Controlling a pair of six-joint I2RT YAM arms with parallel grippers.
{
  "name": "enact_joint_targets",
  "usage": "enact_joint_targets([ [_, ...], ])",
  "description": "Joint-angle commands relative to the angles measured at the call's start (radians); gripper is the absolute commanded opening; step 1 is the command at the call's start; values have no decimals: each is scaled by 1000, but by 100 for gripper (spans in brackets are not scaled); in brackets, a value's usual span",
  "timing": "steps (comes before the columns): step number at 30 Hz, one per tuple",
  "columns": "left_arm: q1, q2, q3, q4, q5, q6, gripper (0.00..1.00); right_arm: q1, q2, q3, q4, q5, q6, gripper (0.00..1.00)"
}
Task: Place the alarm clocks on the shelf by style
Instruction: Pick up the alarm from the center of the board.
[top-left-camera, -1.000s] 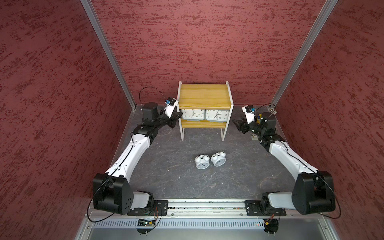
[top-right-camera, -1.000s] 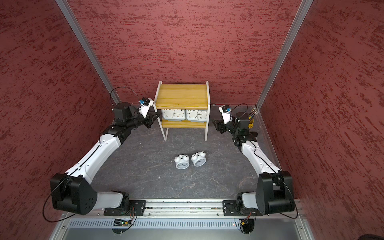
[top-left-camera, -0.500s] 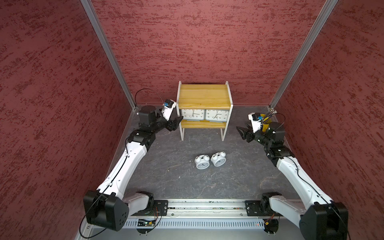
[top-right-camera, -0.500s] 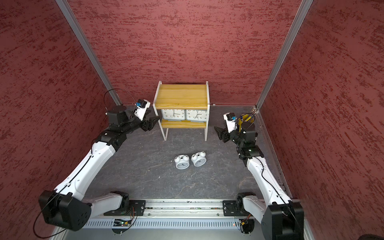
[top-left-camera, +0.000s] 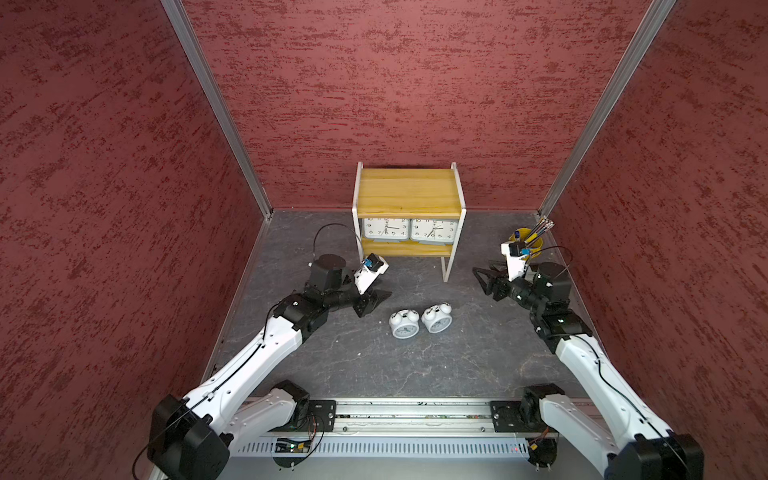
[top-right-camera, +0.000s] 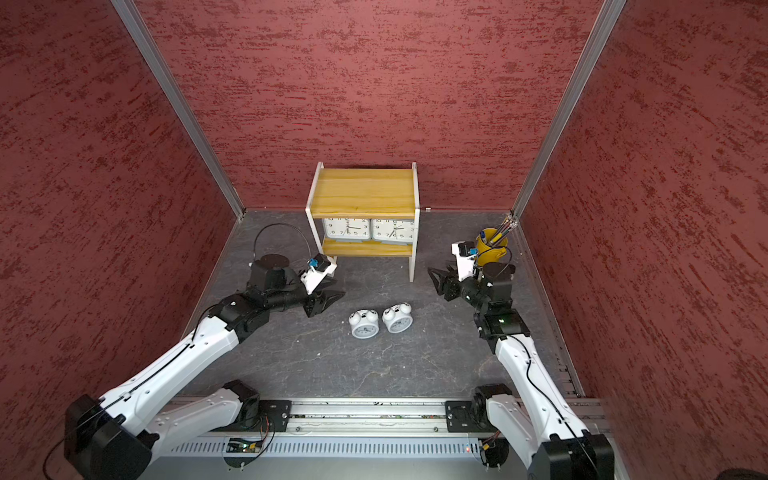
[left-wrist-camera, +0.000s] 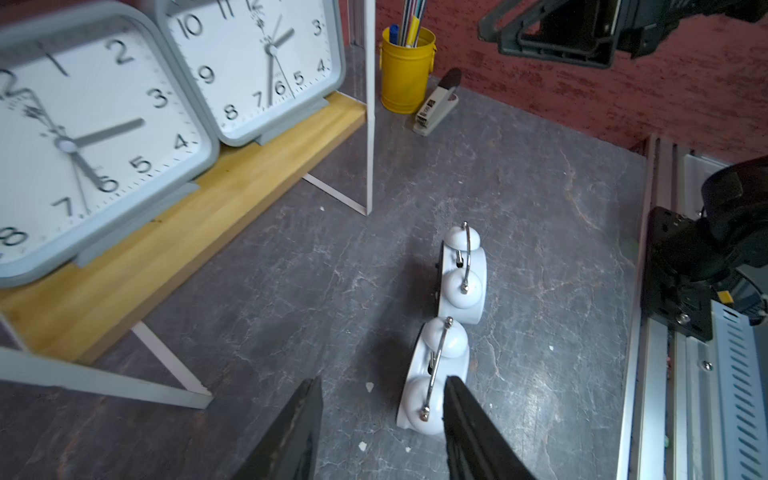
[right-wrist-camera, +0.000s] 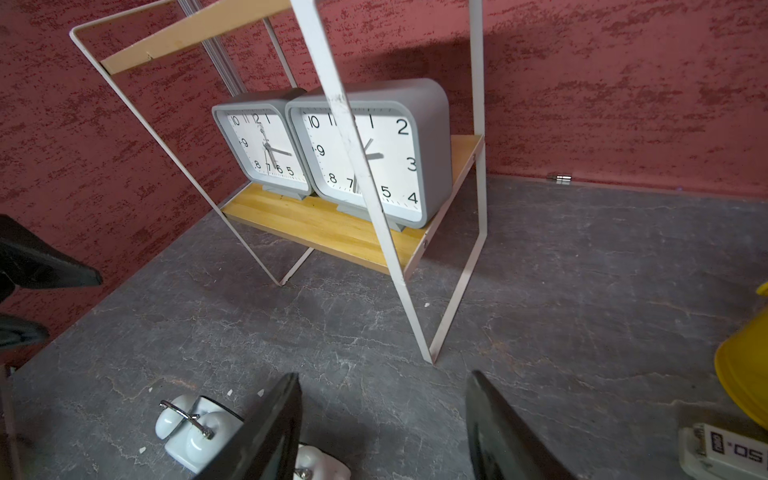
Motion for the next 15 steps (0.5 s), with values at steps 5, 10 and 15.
enact_joint_targets([
  [5,-75,101,-17,-2,58,78,46,10,-14,-5,-15,24,8,66],
  [10,-98,160,-15,10,56,99,45,10,-7,-8,-20,26,10,66],
  [15,-106,204,-12,10,50,114,45,9,-9,-12,-22,34,6,66],
])
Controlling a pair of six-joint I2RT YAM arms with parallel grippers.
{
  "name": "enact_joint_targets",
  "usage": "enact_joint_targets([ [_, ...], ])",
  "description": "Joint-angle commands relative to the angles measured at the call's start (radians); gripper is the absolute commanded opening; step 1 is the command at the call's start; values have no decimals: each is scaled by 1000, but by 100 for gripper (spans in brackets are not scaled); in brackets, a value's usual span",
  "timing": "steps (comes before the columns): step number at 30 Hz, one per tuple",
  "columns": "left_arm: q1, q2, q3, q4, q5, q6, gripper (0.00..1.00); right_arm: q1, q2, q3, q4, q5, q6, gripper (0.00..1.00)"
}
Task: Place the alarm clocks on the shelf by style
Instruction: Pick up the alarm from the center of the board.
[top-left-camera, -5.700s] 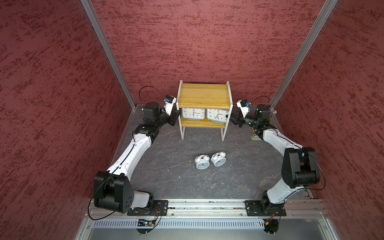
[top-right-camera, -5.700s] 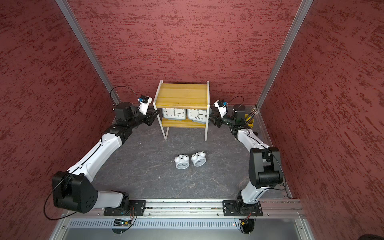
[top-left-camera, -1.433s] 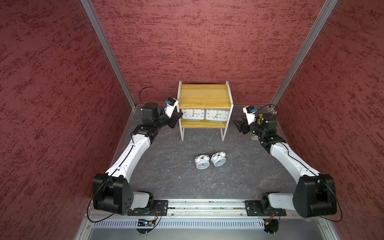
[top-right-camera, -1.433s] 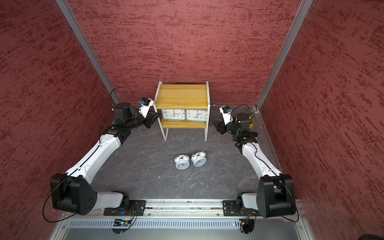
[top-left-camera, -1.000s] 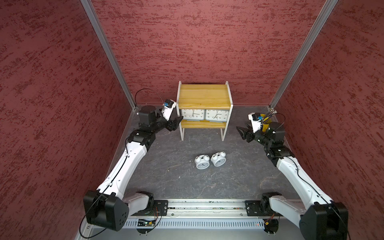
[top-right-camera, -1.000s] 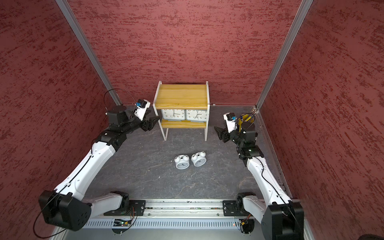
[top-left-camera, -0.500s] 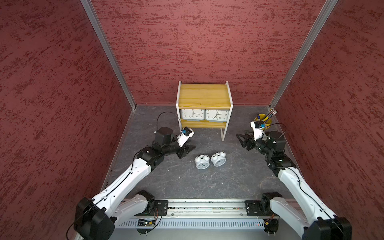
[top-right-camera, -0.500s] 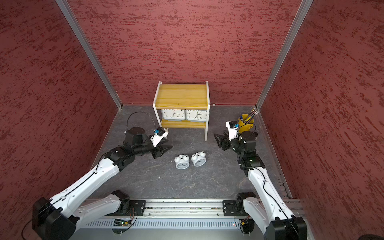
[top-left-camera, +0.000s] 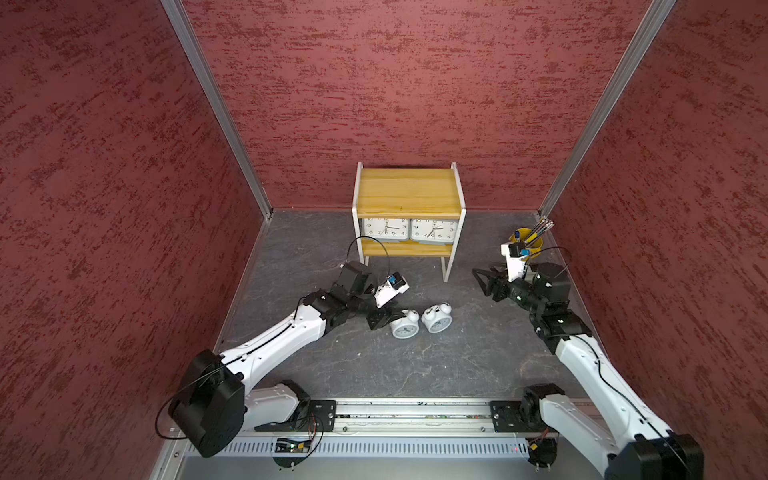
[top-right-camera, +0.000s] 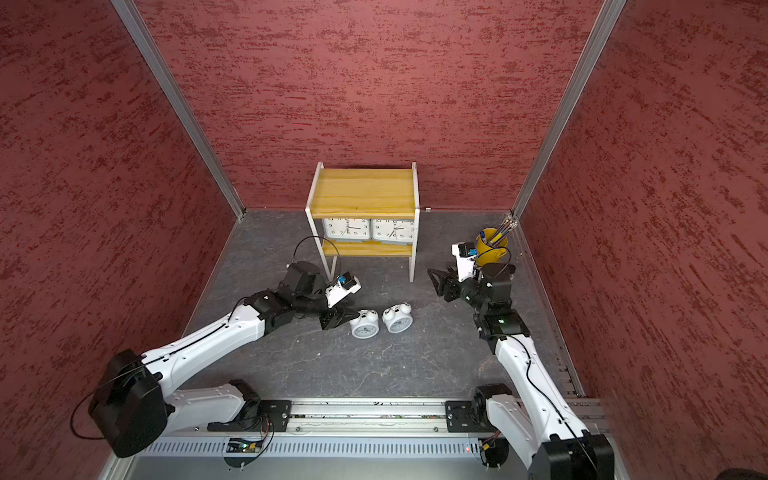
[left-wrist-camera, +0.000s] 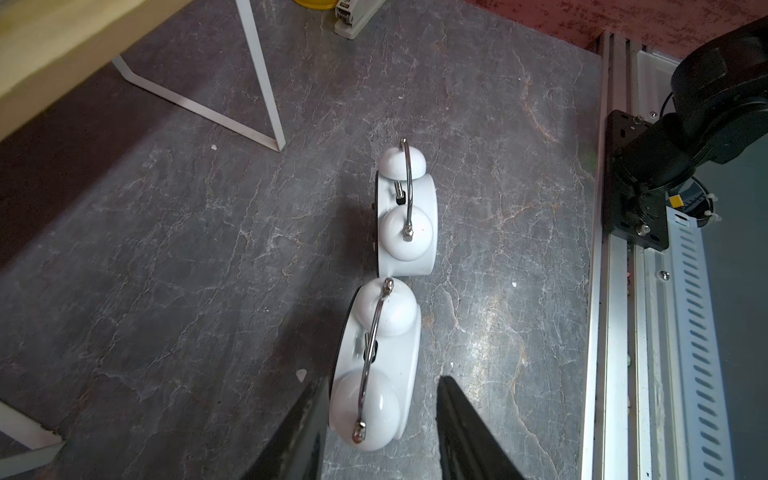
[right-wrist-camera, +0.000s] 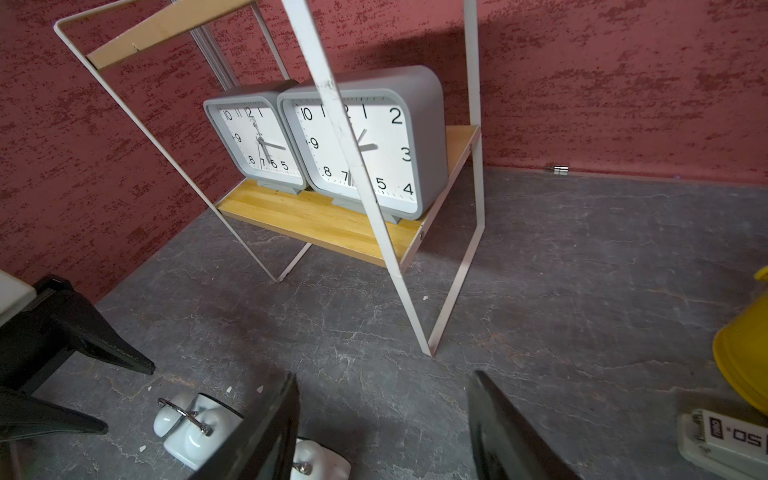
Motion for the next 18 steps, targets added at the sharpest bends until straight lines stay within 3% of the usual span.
enact_joint_targets([
  [1,-8,21,1,8,6,34,43,9,-8,-10,-12,20,3,66],
  [13,-14,76,1,2,-33,52,35,9,-3,-7,-11,15,2,67],
  [18,-17,92,-3,8,-35,54,21,7,-6,-4,-16,14,1,67],
])
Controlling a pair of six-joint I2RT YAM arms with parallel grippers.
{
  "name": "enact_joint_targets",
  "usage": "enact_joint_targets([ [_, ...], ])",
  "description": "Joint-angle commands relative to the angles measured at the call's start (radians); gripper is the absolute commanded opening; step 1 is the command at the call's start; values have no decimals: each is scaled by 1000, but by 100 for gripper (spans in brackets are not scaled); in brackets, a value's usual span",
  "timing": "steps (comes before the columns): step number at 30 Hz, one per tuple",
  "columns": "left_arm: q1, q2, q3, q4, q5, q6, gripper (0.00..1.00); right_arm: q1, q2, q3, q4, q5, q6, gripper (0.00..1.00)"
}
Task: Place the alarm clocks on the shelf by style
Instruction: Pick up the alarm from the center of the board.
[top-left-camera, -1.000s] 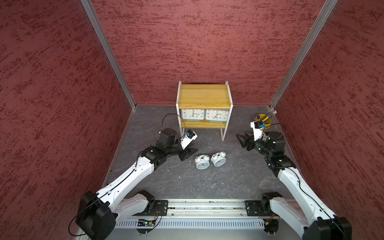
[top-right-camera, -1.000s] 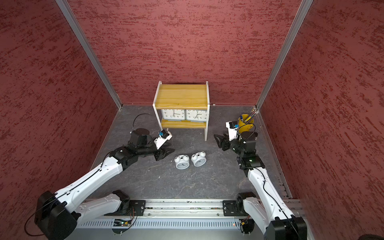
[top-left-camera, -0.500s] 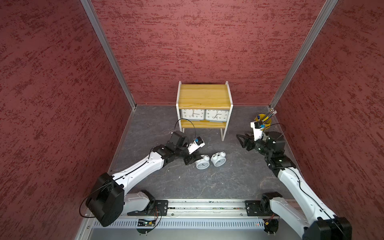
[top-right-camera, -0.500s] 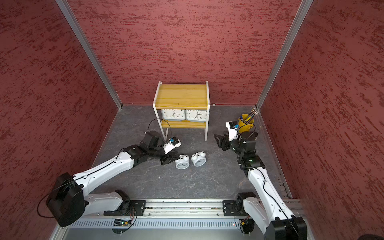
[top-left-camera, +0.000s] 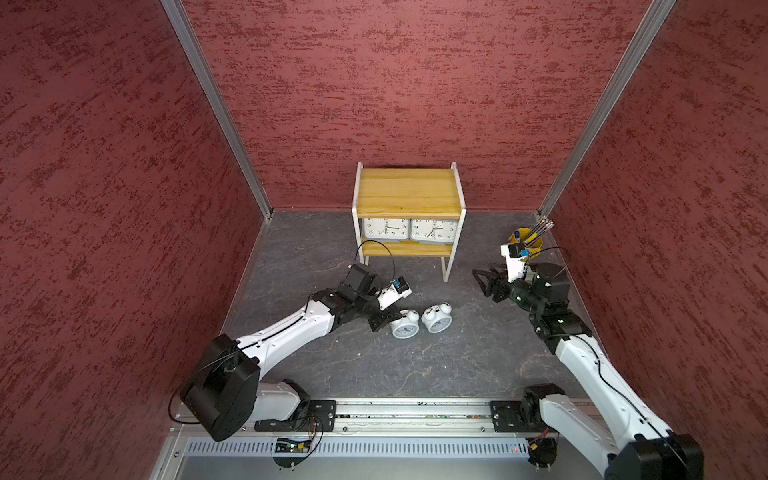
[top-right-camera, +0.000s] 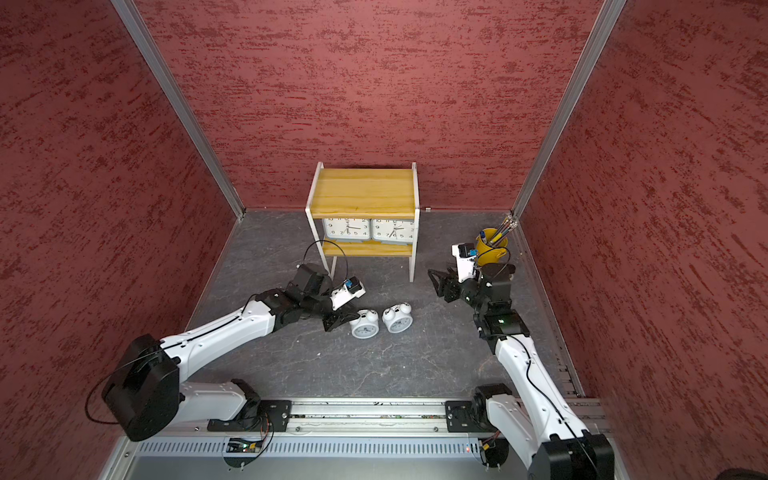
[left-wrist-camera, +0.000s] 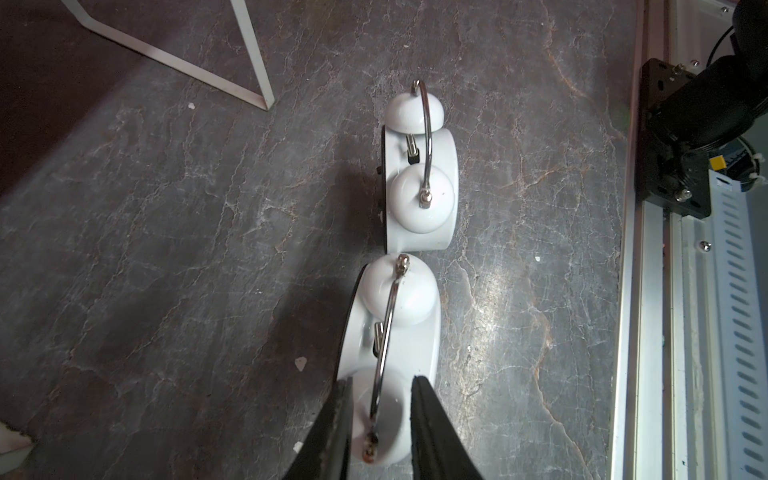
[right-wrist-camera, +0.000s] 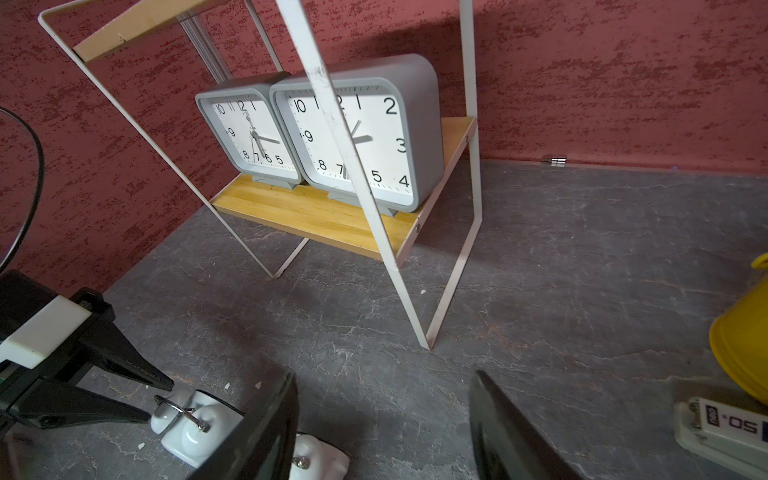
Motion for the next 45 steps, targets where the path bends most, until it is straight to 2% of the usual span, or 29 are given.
enact_joint_targets([
  [1,-7,16,-1,8,-7,17,15,8,-6,-3,0,6,0,67],
  [4,-9,23,0,5,-8,19,4,8,-5,0,-6,-2,-6,67],
  [6,-11,24,3,3,-7,22,0,8,-6,2,-7,-7,-6,67],
  [12,-12,5,29,-25,-21,34,0,12,-1,16,-6,-88,-18,66],
  [17,-3,-21,97,-90,-30,54,0,70,14,45,-4,-197,-65,66],
  [27,64,11,293,-312,118,139,0,239,182,175,-44,-399,-194,63],
  [36,65,16,414,-430,132,221,0,363,364,352,-201,-451,-349,64],
  [45,65,7,431,-447,142,231,0,418,455,438,-258,-448,-405,54],
])
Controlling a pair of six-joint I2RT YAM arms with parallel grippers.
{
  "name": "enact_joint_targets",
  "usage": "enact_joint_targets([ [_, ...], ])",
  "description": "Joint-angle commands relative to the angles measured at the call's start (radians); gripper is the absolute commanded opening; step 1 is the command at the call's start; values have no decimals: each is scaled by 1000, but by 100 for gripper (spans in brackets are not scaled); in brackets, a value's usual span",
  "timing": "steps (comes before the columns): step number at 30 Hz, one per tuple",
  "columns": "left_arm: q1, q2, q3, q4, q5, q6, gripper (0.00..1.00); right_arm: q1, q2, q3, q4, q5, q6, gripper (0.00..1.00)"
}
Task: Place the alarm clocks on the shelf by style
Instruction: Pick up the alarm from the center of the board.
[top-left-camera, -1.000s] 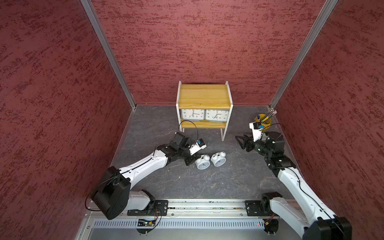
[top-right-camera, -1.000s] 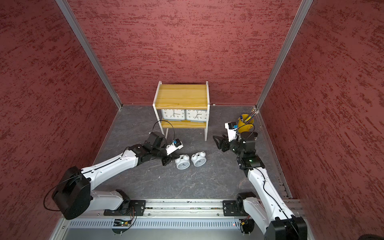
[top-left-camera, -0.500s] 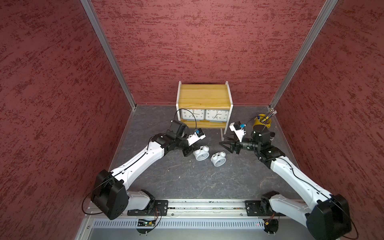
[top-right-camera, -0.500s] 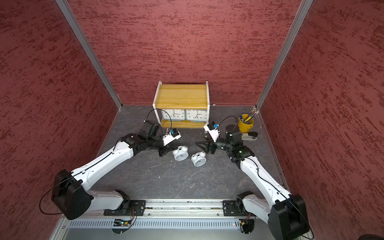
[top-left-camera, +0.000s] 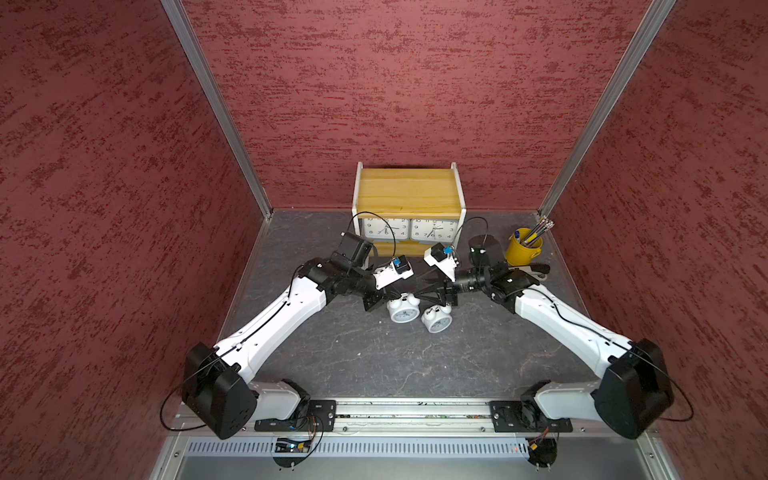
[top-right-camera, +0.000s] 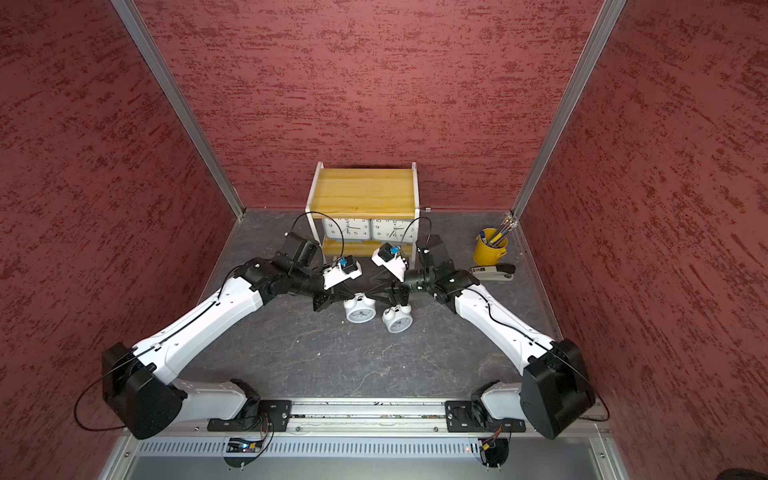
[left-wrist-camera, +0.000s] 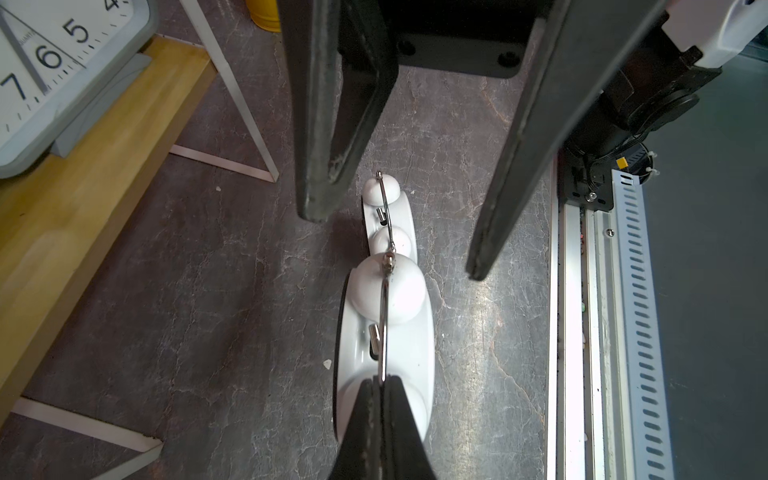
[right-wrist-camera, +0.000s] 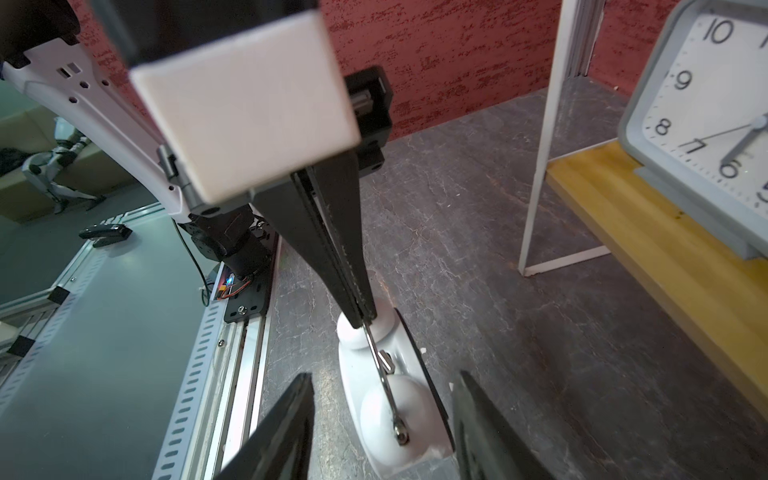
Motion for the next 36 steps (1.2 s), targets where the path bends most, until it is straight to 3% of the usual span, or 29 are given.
enact_joint_targets([
  [1,1,-3,37,8,40,19,0,18,20,37,-38,-13,-36,54],
  [6,1,-9,36,12,42,16,0,38,53,54,-60,-13,-52,53],
  [14,0,-11,34,19,43,12,0,56,82,59,-55,0,-52,39],
  [22,1,-15,22,32,38,-1,0,63,95,62,-45,13,-48,19],
  [26,1,-18,12,56,37,-9,0,63,94,65,-40,23,-40,1],
  [30,13,-26,-11,104,22,-38,0,64,74,64,-30,44,-41,0],
  [31,21,-30,-20,123,17,-53,11,64,62,62,-25,50,-42,0],
  [32,31,-37,-31,143,15,-69,28,64,50,57,-18,59,-42,0],
  [36,72,-69,-71,187,29,-100,63,55,7,53,-11,70,-46,0],
])
